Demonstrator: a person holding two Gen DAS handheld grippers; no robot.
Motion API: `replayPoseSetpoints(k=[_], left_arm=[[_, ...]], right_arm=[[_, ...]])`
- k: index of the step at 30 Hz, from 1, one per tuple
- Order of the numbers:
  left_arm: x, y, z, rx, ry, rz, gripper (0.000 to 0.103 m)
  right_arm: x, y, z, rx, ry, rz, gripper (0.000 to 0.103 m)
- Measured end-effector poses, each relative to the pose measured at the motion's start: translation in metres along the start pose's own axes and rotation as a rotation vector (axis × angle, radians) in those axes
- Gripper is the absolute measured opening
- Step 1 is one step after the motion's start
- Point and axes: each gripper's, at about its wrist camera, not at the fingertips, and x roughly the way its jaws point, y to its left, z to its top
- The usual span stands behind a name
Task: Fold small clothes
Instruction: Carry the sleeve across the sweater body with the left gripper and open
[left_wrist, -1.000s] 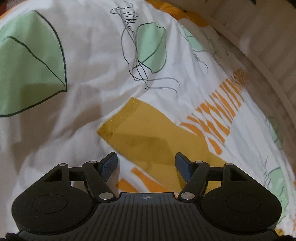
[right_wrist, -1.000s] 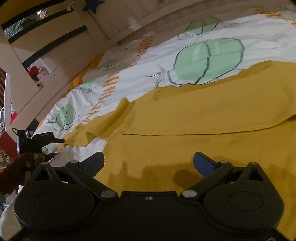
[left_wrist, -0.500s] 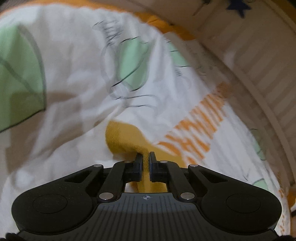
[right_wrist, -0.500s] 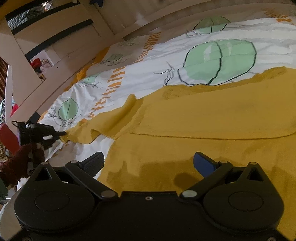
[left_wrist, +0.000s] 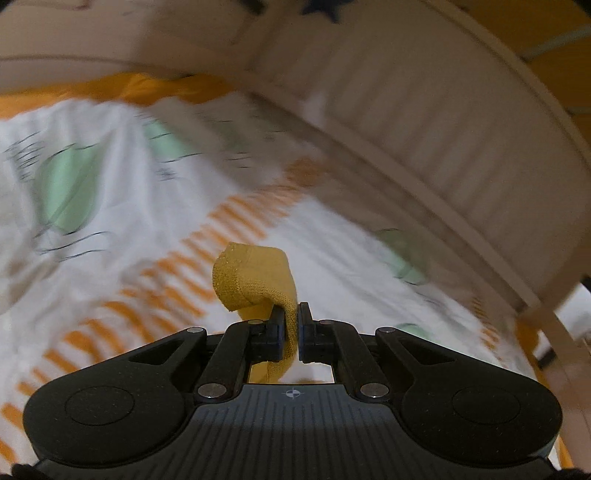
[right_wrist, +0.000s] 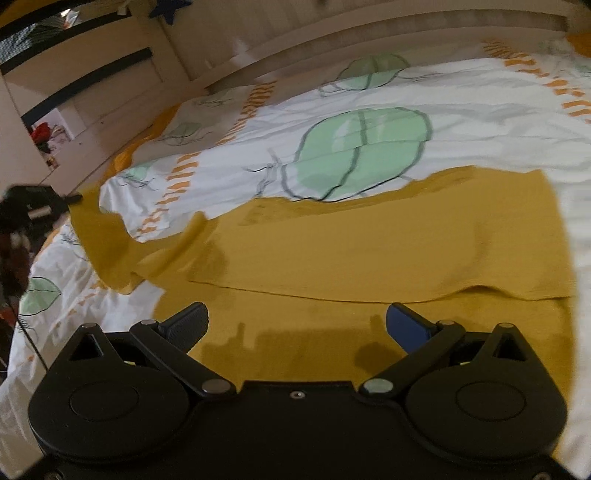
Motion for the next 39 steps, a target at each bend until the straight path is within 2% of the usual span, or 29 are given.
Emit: replayPoseSetpoints(k=[8,13,18,24,30,31,32,33,34,36,38,39], left_arm=[[0.004,-0.092,-0.029,0.094,0.03,-0.144,0.006],[0.02,-0.143,-0.061,0.143,0.072,-0.218,0.006],[0.043,-0.187,-0.102,0.181,0.131,-0.274,0.006],[0.071,-0.228,-0.148,0.197,0.205,-0.302,0.006],[0.097,-0.252,-0.19,0.265,0.306,-0.303,0.009],[0.101,-0.254,-0.196,0.277,0.33,-0.307,0.018],[0.104,-0.254,-0.2,0.286,0.353,-0.312,0.035],[0.106,-0.254,-0.204,0.292,0.369,-0.323,0.042],[0.106,-0.253,-0.207,0.301,0.38,-0.335,0.047],[0.104,-0.254,-0.21,0.335,0.391,-0.355,0.05],[0.097,-0.254,-0.212,0.389,0.384,-0.364,0.06],[0.092,-0.254,-0.213,0.415,0.374,-0.366,0.061]], right_arm=[[-0.019,-0.028,0.004,0.014,0.025,-0.075,0.102],[-0.027,-0.043,0.005,0.034,-0.007,-0.092,0.102],[-0.035,-0.066,0.014,0.109,-0.019,-0.116,0.102],[-0.054,-0.087,0.026,0.185,-0.074,-0.142,0.102],[-0.06,-0.099,0.031,0.223,-0.084,-0.165,0.102],[-0.059,-0.1,0.031,0.225,-0.082,-0.169,0.102],[-0.059,-0.101,0.031,0.226,-0.079,-0.173,0.102],[-0.058,-0.102,0.031,0.225,-0.078,-0.176,0.102],[-0.057,-0.102,0.031,0.224,-0.076,-0.18,0.102],[-0.055,-0.104,0.031,0.223,-0.073,-0.186,0.102],[-0.055,-0.104,0.03,0.222,-0.07,-0.19,0.102],[-0.054,-0.105,0.03,0.222,-0.069,-0.192,0.102]])
